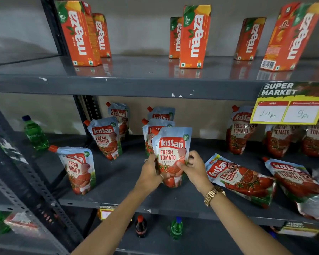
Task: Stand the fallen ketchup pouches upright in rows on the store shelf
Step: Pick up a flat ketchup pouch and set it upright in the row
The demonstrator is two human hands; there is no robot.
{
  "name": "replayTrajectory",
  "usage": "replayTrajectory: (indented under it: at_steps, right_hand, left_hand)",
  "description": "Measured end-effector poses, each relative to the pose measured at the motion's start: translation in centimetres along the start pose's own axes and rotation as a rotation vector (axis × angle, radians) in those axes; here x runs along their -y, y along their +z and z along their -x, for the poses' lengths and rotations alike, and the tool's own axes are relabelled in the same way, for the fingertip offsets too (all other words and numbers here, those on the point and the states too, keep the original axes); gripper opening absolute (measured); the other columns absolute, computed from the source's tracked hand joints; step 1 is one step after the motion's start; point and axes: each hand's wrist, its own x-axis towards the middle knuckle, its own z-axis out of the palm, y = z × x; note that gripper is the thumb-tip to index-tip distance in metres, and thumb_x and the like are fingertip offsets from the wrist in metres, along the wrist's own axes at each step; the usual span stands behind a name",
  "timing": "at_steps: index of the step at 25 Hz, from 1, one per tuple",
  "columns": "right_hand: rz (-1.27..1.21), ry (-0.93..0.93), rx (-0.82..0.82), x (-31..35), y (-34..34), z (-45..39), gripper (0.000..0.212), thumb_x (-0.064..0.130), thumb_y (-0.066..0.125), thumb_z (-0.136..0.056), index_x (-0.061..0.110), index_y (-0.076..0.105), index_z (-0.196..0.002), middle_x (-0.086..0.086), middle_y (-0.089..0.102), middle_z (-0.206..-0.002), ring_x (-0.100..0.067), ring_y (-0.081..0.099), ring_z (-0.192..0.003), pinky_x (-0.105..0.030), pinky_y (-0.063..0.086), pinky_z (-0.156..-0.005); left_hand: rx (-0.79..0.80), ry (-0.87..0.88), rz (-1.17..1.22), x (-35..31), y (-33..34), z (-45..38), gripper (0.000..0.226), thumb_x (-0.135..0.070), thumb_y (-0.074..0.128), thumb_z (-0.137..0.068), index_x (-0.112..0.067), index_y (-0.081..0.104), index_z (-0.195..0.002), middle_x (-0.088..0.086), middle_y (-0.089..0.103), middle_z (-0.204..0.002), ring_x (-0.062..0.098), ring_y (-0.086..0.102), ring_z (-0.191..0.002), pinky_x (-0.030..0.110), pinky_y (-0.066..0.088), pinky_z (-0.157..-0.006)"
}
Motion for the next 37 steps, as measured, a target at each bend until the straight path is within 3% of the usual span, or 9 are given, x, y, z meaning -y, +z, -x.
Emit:
replayTrajectory:
  at_steps: [5, 9, 12, 15, 18, 20, 27, 31, 37]
  right_hand:
    - [-0.028, 0.026, 0.138, -2.1, -0.3, 0.6, 0.038, -0.003, 0.064, -0.079, 0.015, 0.046, -0.108, -0.011, 0.062, -0.118, -0.021, 0.060, -0.112, -0.018, 0.056, -0.071]
    - [0.049, 0.053, 0.192, -1.8, -1.5, 0.4, 0.038, -0.007, 0.061, -0.078, 0.013, 0.047, -0.106, 0.000, 0.062, -0.105, -0.014, 0.060, -0.101, -0.016, 0.052, -0.071]
    - [0.097, 0.089, 0.057, -1.6, -4.1, -0.3, 0.039, -0.020, 0.047, -0.076, 0.011, 0.055, -0.098, -0.007, 0.061, -0.106, -0.020, 0.058, -0.102, -0.017, 0.047, -0.073]
    - [0.098, 0.062, -0.139, -1.9, -7.1, -0.4, 0.032, -0.020, 0.047, -0.077, 0.009, 0.060, -0.077, -0.015, 0.063, -0.097, -0.023, 0.061, -0.089, -0.014, 0.049, -0.068]
    - [0.125, 0.041, -0.270, -2.2, -10.9, -0.5, 0.032, -0.020, 0.054, -0.075, 0.010, 0.062, -0.065, -0.014, 0.066, -0.085, -0.015, 0.065, -0.073, -0.012, 0.051, -0.063]
    - [0.210, 0.095, -0.320, -2.0, -13.8, -1.0, 0.027, -0.014, 0.056, -0.076, 0.010, 0.066, -0.069, -0.011, 0.068, -0.081, -0.019, 0.063, -0.083, -0.027, 0.051, -0.075]
    - [0.561, 0.244, -0.231, -2.6, -21.0, -3.3, 0.017, 0.004, 0.058, -0.083, 0.004, 0.068, -0.097, -0.018, 0.067, -0.109, -0.031, 0.061, -0.102, -0.033, 0.047, -0.084]
    - [0.605, 0.261, -0.045, -3.4, -22.1, -4.4, 0.021, 0.009, 0.062, -0.082, 0.006, 0.067, -0.102, -0.014, 0.065, -0.117, -0.026, 0.058, -0.109, -0.024, 0.039, -0.081]
    - [0.604, 0.312, 0.112, -5.4, -23.2, -5.2, 0.021, 0.019, 0.056, -0.085, 0.001, 0.066, -0.087, -0.019, 0.068, -0.106, -0.031, 0.062, -0.102, -0.033, 0.046, -0.081]
  left_hand:
    - [-0.097, -0.006, -0.155, 2.8, 1.3, 0.9, 0.039, -0.001, 0.066, -0.076, -0.019, 0.038, -0.098, 0.006, 0.061, -0.109, 0.019, 0.059, -0.104, 0.018, 0.050, -0.072]
    - [-0.234, -0.002, -0.097, 1.9, 2.0, 2.1, 0.056, 0.000, 0.068, -0.072, -0.012, 0.036, -0.116, 0.004, 0.050, -0.119, 0.013, 0.053, -0.106, 0.014, 0.045, -0.075]
    - [-0.436, -0.039, -0.020, 1.3, 3.1, 3.7, 0.073, 0.000, 0.067, -0.075, -0.003, 0.025, -0.134, 0.009, 0.037, -0.132, 0.017, 0.047, -0.111, 0.024, 0.042, -0.088]
    - [-0.519, -0.043, 0.045, 2.0, 4.2, 4.6, 0.050, 0.003, 0.065, -0.074, -0.006, 0.038, -0.115, 0.011, 0.049, -0.109, 0.024, 0.053, -0.088, 0.032, 0.045, -0.073]
    - [-0.444, -0.065, 0.105, 2.1, 5.5, 5.2, 0.038, 0.006, 0.062, -0.075, -0.016, 0.040, -0.096, -0.003, 0.051, -0.078, 0.026, 0.056, -0.078, 0.030, 0.042, -0.067]
    - [-0.367, -0.129, 0.097, 2.0, 6.6, 5.5, 0.031, 0.006, 0.060, -0.077, -0.013, 0.042, -0.093, -0.004, 0.051, -0.073, 0.024, 0.054, -0.077, 0.031, 0.041, -0.069]
    - [0.151, -0.677, 0.382, -2.4, 12.4, 4.9, 0.011, -0.019, 0.061, -0.084, -0.012, 0.053, -0.089, 0.008, 0.057, -0.097, 0.023, 0.058, -0.083, 0.031, 0.052, -0.069]
    - [0.101, -0.696, 0.431, -4.8, 17.0, 3.9, 0.017, -0.019, 0.060, -0.085, -0.011, 0.048, -0.093, 0.012, 0.052, -0.111, 0.027, 0.055, -0.098, 0.034, 0.050, -0.077]
    - [0.046, -0.691, 0.509, -5.9, 22.9, 3.2, 0.038, -0.019, 0.058, -0.087, -0.010, 0.045, -0.122, 0.010, 0.053, -0.112, 0.029, 0.056, -0.100, 0.037, 0.050, -0.082]
